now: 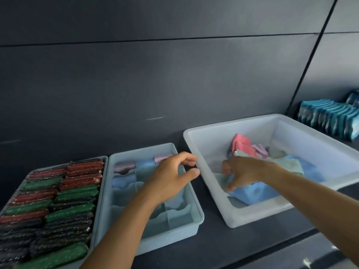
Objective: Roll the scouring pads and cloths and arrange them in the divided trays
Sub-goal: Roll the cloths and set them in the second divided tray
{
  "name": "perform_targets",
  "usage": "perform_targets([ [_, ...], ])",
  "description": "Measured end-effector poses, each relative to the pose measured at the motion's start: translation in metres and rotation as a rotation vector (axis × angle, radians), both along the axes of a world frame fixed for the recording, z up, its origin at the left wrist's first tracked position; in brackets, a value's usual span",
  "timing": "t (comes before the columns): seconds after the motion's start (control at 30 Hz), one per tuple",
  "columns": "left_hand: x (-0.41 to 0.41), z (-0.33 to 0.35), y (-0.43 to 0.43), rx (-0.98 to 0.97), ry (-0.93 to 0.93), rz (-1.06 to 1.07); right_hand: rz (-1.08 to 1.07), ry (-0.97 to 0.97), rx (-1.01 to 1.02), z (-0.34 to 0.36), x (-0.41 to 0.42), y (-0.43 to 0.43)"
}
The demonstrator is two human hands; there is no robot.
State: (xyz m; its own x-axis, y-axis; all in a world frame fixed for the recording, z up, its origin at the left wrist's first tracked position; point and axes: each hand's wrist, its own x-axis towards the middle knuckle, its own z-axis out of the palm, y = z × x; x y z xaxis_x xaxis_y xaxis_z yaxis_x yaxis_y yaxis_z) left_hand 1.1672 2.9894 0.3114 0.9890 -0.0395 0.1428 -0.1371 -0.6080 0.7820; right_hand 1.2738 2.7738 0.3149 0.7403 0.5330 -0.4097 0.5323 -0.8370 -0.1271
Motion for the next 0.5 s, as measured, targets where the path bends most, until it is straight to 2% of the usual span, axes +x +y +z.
perform_targets([
  [0.1, 0.002, -0.003, -0.008, -0.043, 0.003, 0.019, 0.113, -0.096, -0.281, -0.021, 0.004, 0.0],
  [0.17, 0.002, -0.003, -0.011, -0.054, 0.001, 0.033, 0.171, -0.125, -0.299, -0.026, 0.01, -0.002],
  [0.23, 0.002, -0.002, -0.015, -0.045, -0.015, 0.043, 0.196, -0.168, -0.124, -0.018, 0.014, -0.01],
  [0.33, 0.004, 0.004, -0.022, -0.026, -0.079, 0.041, 0.127, -0.19, 0.302, 0.017, 0.017, -0.018],
  [0.37, 0.005, 0.007, -0.025, -0.044, -0.102, 0.043, 0.089, -0.154, 0.459, 0.031, 0.016, -0.019],
  [0.43, 0.01, 0.017, -0.03, -0.146, -0.129, 0.054, 0.04, 0.044, 0.758, 0.059, 0.01, -0.018],
  [0.5, 0.016, 0.032, -0.034, -0.313, -0.085, 0.045, 0.055, 0.214, 0.965, 0.085, 0.002, -0.017],
])
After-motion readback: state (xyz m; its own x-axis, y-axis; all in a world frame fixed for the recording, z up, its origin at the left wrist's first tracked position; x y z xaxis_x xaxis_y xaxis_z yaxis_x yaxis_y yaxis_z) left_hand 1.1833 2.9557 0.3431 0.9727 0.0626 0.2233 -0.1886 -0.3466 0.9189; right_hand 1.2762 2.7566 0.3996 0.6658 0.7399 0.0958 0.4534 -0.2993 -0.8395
